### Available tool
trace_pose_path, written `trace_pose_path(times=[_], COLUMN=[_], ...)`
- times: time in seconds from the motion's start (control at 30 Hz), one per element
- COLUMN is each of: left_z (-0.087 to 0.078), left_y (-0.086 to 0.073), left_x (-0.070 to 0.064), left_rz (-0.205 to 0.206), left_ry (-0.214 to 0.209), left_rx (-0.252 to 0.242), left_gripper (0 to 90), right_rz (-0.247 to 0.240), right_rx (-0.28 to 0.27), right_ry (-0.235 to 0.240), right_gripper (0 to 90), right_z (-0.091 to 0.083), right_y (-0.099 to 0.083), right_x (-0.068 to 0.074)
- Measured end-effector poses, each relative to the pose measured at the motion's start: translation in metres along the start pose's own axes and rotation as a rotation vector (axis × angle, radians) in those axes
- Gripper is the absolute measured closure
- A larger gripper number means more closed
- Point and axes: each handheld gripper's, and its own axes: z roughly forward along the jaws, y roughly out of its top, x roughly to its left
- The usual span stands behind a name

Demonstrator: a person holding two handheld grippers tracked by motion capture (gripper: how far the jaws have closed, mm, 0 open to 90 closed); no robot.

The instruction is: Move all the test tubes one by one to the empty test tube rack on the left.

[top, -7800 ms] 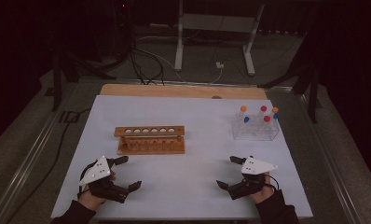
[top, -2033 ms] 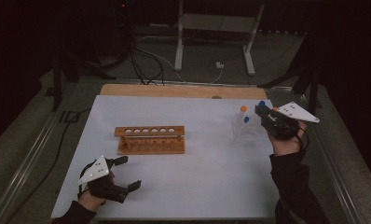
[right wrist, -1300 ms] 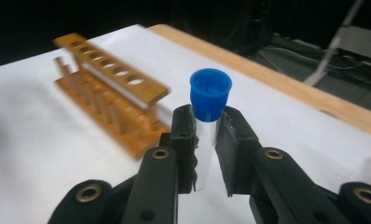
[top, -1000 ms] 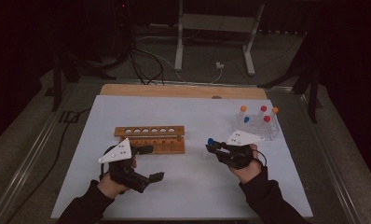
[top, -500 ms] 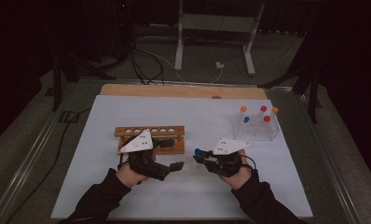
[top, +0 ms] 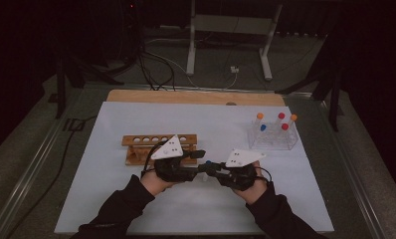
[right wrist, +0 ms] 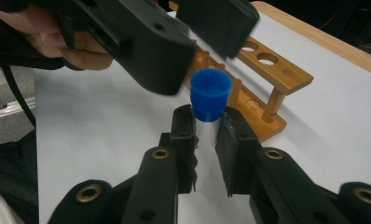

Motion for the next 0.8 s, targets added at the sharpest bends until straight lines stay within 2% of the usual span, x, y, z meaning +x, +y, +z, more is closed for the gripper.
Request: trace_pose_path(times=[0.33,0.47,0.5,0.6,0.73,0.8], left_z=[0.01,0.01,0.01,0.007,0.001,-0.003], left_y=[0.001,0.003,0.003,0.007,0.014,0.018], left_x=[-0.003,-0.004,-0.003,0.0,0.006,0.01], left_rz=[0.038,0.061,0.055,0.06,0.058,0.064], left_ry=[0.011,0.022,0.024,0.045,0.077,0.099], left_rx=[0.055,0.057,0.054,0.038,0.017,0.015], left_gripper=[73.6,76.5,76.9,77.4,77.4,77.5], right_rz=[-0.001,0.004,0.009,0.026,0.034,0.041], right_rx=[-0.003,-0.005,-0.007,-0.021,-0.044,-0.06], right_ry=[-0.006,-0.005,-0.003,0.0,-0.014,-0.028], right_gripper=[76.9,76.4,75.9,65.3,57.4,47.9], right_z=[-0.001,-0.002,-0.002,-0.002,-0.004,-0.007], right_y=[0.0,0.0,0.0,0.0,0.001,0.001], right_x=[-0.001,-0.001,-0.002,-0.003,-0.003,-0.004])
